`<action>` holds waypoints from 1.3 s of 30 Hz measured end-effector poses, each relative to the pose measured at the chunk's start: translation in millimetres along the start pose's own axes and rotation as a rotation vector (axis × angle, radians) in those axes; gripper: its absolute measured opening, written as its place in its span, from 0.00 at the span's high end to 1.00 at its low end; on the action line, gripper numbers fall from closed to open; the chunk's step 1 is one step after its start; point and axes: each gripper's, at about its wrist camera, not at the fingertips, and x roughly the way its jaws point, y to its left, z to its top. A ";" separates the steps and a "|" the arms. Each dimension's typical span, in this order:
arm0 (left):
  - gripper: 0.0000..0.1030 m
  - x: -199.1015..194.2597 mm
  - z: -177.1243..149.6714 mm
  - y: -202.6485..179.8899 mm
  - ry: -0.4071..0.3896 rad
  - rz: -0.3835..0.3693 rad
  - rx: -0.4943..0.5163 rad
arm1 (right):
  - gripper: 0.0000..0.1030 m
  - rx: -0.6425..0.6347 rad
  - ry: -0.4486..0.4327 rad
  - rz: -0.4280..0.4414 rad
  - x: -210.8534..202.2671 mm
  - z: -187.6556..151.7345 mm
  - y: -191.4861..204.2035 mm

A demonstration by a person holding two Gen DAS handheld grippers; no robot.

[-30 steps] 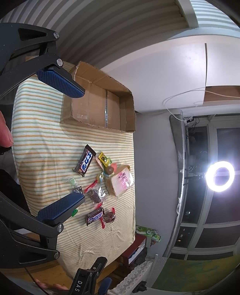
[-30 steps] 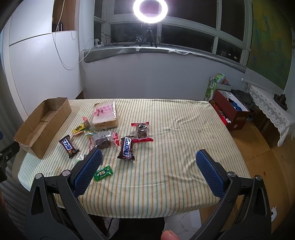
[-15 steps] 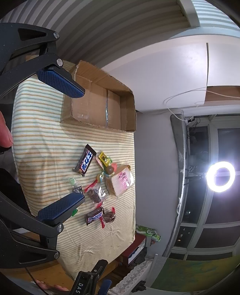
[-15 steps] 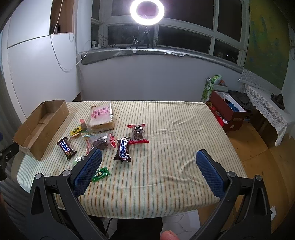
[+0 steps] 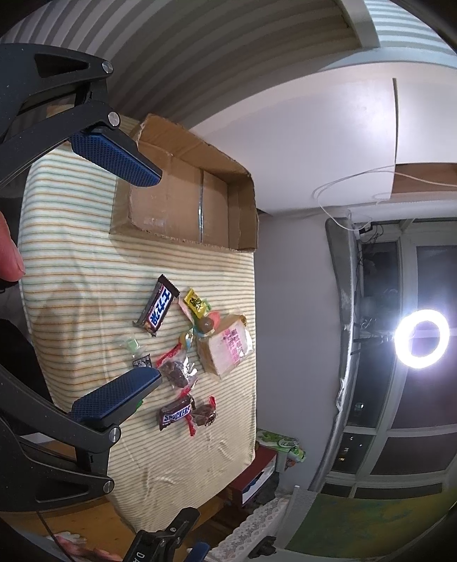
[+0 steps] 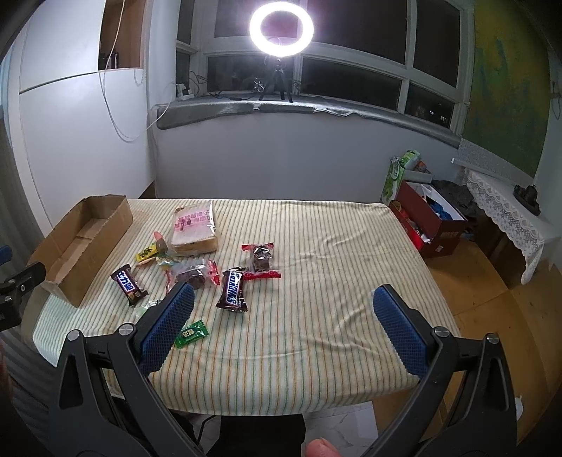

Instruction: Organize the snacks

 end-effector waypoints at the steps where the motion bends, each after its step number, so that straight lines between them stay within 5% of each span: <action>1: 0.01 -0.1 0.2 -1.1 0.000 -0.002 0.003 | 0.00 -0.001 0.001 0.000 0.3 0.0 -0.2; 31: 0.01 17.4 -0.1 2.7 0.034 -0.010 -0.011 | 0.00 0.012 0.064 0.040 28.3 -13.4 1.5; 39: 0.01 62.2 -24.8 -6.8 0.129 -0.140 -0.017 | 0.00 -0.011 0.175 0.095 70.5 -43.7 13.5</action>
